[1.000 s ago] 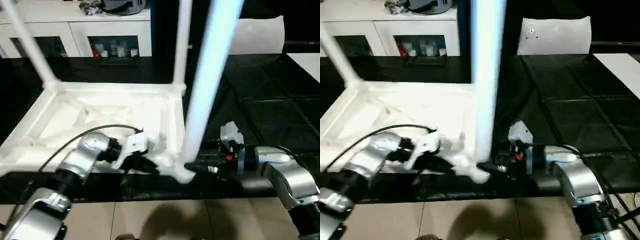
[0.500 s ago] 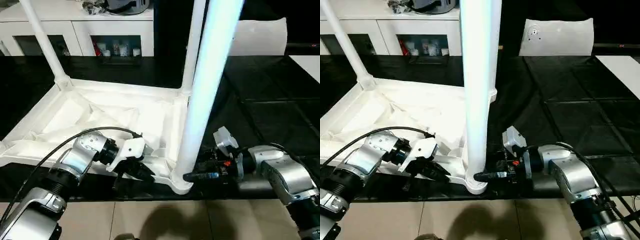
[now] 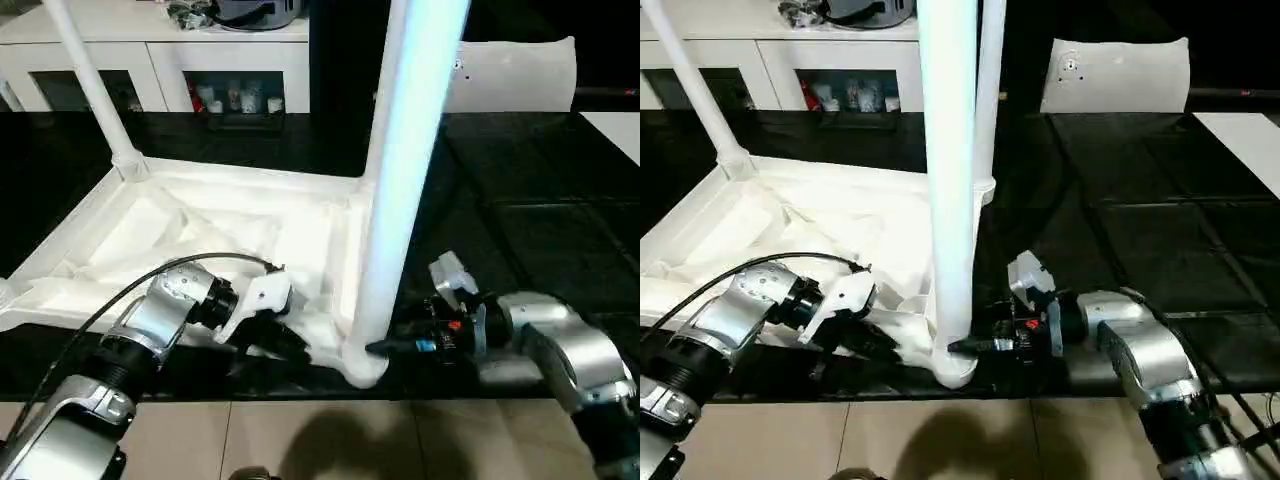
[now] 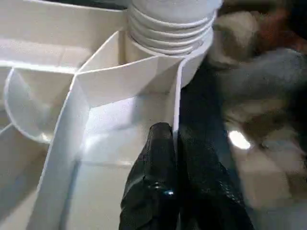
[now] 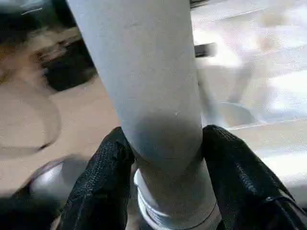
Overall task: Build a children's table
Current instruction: Rotate leg to tighten
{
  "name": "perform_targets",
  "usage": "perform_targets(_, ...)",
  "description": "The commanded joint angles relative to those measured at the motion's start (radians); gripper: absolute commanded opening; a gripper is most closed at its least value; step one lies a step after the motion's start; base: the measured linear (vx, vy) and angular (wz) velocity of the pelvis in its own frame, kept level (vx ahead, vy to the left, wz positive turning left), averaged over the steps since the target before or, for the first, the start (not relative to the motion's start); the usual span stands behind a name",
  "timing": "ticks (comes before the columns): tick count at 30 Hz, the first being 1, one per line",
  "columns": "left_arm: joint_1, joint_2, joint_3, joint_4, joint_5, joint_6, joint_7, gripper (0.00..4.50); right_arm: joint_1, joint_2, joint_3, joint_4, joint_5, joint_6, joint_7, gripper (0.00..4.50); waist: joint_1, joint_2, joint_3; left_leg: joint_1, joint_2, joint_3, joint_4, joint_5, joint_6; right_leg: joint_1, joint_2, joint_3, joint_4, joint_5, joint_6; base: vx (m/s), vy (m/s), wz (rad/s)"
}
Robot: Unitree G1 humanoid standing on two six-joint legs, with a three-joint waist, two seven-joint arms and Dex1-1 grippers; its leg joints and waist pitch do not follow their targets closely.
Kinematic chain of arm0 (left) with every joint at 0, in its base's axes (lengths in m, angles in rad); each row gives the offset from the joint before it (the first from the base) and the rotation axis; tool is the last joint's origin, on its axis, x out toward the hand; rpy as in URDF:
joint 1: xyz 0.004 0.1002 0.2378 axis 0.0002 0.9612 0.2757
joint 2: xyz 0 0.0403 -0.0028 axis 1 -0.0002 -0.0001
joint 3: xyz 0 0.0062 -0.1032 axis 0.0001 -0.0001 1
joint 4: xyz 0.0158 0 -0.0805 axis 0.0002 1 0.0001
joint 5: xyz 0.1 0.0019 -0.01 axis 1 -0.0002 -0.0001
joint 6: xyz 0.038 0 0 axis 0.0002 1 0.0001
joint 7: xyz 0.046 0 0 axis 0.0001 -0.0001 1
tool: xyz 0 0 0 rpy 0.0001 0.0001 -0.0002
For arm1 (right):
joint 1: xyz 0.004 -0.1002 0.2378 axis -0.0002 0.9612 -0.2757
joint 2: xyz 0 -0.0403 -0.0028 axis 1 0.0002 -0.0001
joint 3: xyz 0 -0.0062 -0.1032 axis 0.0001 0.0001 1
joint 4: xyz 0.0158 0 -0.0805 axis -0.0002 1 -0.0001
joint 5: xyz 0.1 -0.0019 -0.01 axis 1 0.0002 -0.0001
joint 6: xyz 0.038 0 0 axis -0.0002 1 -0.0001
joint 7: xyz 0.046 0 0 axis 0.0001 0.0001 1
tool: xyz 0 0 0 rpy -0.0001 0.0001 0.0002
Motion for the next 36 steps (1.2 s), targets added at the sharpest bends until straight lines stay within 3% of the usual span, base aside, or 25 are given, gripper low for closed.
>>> perform_targets(1, -0.056, -0.086, 0.029, 0.023, -0.007, 0.068, 0.152, 0.0, -0.015, 0.082, -0.004, 0.001, -0.048, 0.011, -0.208, 1.93, -0.013, -0.004, -0.053, 0.006, 0.048, -0.02, -0.075, -0.22, 0.012, 0.045, -0.077, 0.049, -0.099, -0.526, -0.064, 0.0, 0.0, 0.0)
perform_targets(2, -0.056, -0.086, 0.029, 0.023, -0.007, 0.068, 0.152, 0.0, -0.015, 0.082, -0.004, 0.001, -0.048, 0.011, -0.208, 1.93, -0.013, -0.004, -0.053, 0.006, 0.048, -0.02, -0.075, -0.22, 0.012, 0.045, -0.077, 0.049, -0.099, -0.526, -0.064, 0.0, 0.0, 0.0)
perform_targets(3, -0.077, -0.117, 0.044, 0.041, -0.006, 0.093, 0.21, 0.0, -0.023, 0.122, -0.015, 0.008, -0.062, 0.031, -0.285, 1.93, -0.021, 0.0, -0.055, -0.002, 0.045, -0.025, -0.077, -0.212, 0.009, 0.054, -0.078, 0.045, -0.098, -0.528, -0.045, 0.0, 0.0, 0.0)
perform_targets(4, -0.094, -0.143, 0.054, 0.054, -0.006, 0.119, 0.258, 0.0, -0.03, 0.155, -0.024, 0.015, -0.069, 0.05, -0.345, 1.91, -0.032, -0.004, -0.056, 0.001, 0.047, -0.024, -0.076, -0.222, 0.012, 0.05, -0.075, 0.044, -0.101, -0.515, -0.046, 0.0, 0.0, 0.0)
perform_targets(9, -0.16, -0.253, 0.107, 0.117, -0.003, 0.185, 0.464, 0.0, -0.088, 0.28, -0.051, 0.089, -0.124, 0.107, -0.588, 1.9, -0.052, -0.005, -0.061, -0.005, 0.038, -0.022, -0.07, -0.187, 0.029, 0.053, -0.075, 0.045, -0.096, -0.455, -0.073, 0.0, 0.0, 0.0)
perform_targets(10, -0.178, -0.284, 0.124, 0.142, 0.001, 0.188, 0.537, 0.0, -0.115, 0.323, -0.065, 0.131, -0.138, 0.124, -0.671, 1.9, -0.055, 0.001, -0.062, -0.005, 0.039, -0.021, -0.069, -0.173, 0.035, 0.051, -0.073, 0.046, -0.095, -0.435, -0.081, 0.0, 0.0, 0.0)
perform_targets(11, -0.188, -0.303, 0.136, 0.157, 0.007, 0.192, 0.58, 0.0, -0.132, 0.35, -0.074, 0.156, -0.149, 0.137, -0.721, 1.9, -0.059, 0.0, -0.061, -0.008, 0.038, -0.021, -0.069, -0.169, 0.035, 0.052, -0.073, 0.046, -0.095, -0.429, -0.085, 0.0, 0.0, 0.0)
perform_targets(15, -0.21, -0.353, 0.162, 0.192, 0.026, 0.185, 0.701, 0.0, -0.191, 0.423, -0.111, 0.248, -0.168, 0.096, -0.847, 1.9, -0.066, 0.002, -0.067, -0.011, 0.04, -0.021, -0.069, -0.129, 0.049, 0.057, -0.071, 0.048, -0.083, -0.332, -0.113, 0.0, 0.0, 0.0)
perform_targets(17, -0.207, -0.358, 0.162, 0.193, 0.029, 0.183, 0.711, 0.0, -0.197, 0.432, -0.113, 0.253, -0.18, 0.07, -0.859, 2.46, -0.065, 0.008, -0.068, -0.009, 0.043, -0.021, -0.068, -0.121, 0.057, 0.058, -0.072, 0.05, -0.079, -0.285, -0.131, 0.0, 0.0, 0.0)
perform_targets(21, -0.179, -0.337, 0.145, 0.171, 0.035, 0.167, 0.67, 0.0, -0.149, 0.42, -0.104, 0.175, -0.198, 0.015, -0.829, 2.73, -0.065, 0.007, -0.065, -0.008, 0.045, -0.018, -0.069, -0.135, 0.074, 0.061, -0.074, 0.053, -0.079, -0.275, -0.143, 0.0, 0.0, 0.0)
perform_targets(22, -0.175, -0.334, 0.143, 0.169, 0.038, 0.161, 0.662, 0.0, -0.142, 0.416, -0.108, 0.167, -0.194, 0.009, -0.824, 3.01, -0.064, 0.006, -0.065, -0.007, 0.046, -0.018, -0.069, -0.134, 0.075, 0.061, -0.074, 0.053, -0.078, -0.275, -0.143, 0.0, 0.0, 0.0)
perform_targets(26, -0.136, -0.29, 0.11, 0.139, 0.053, 0.115, 0.573, 0.0, -0.09, 0.359, -0.126, 0.093, -0.148, -0.006, -0.733, 3.13, -0.065, 0.007, -0.063, -0.012, 0.048, -0.02, -0.07, -0.14, 0.095, 0.066, -0.076, 0.054, -0.077, -0.271, -0.142, 0.0, 0.0, 0.0)
perform_targets(27, -0.114, -0.261, 0.092, 0.124, 0.057, 0.097, 0.519, 0.0, -0.063, 0.312, -0.121, 0.056, -0.131, -0.02, -0.659, 3.37, -0.063, 0.014, -0.064, -0.01, 0.048, -0.02, -0.069, -0.146, 0.096, 0.065, -0.076, 0.053, -0.079, -0.279, -0.137, 0.0, 0.0, 0.0)
perform_targets(28, -0.112, -0.257, 0.09, 0.123, 0.057, 0.094, 0.513, 0.0, -0.061, 0.306, -0.122, 0.052, -0.128, -0.02, -0.65, 3.49, -0.067, 0.009, -0.063, -0.011, 0.048, -0.018, -0.069, -0.148, 0.099, 0.064, -0.074, 0.054, -0.08, -0.282, -0.137, 0.0, 0.0, 0.0)
perform_targets(31, -0.091, -0.215, 0.071, 0.111, 0.061, 0.053, 0.438, 0.0, -0.036, 0.242, -0.13, 0.011, -0.092, -0.016, -0.548, 3.57, -0.065, 0.011, -0.061, -0.011, 0.049, -0.019, -0.07, -0.155, 0.099, 0.064, -0.074, 0.054, -0.081, -0.307, -0.135, 0.0, 0.0, 0.0)
perform_targets(36, -0.06, -0.112, 0.013, 0.08, 0.064, -0.048, 0.224, 0.0, -0.012, 0.08, -0.093, -0.023, -0.067, -0.019, -0.305, 3.98, -0.057, 0.011, -0.056, -0.008, 0.053, -0.019, -0.072, -0.182, 0.097, 0.059, -0.075, 0.056, -0.084, -0.355, -0.126, 0.0, 0.0, 0.0)
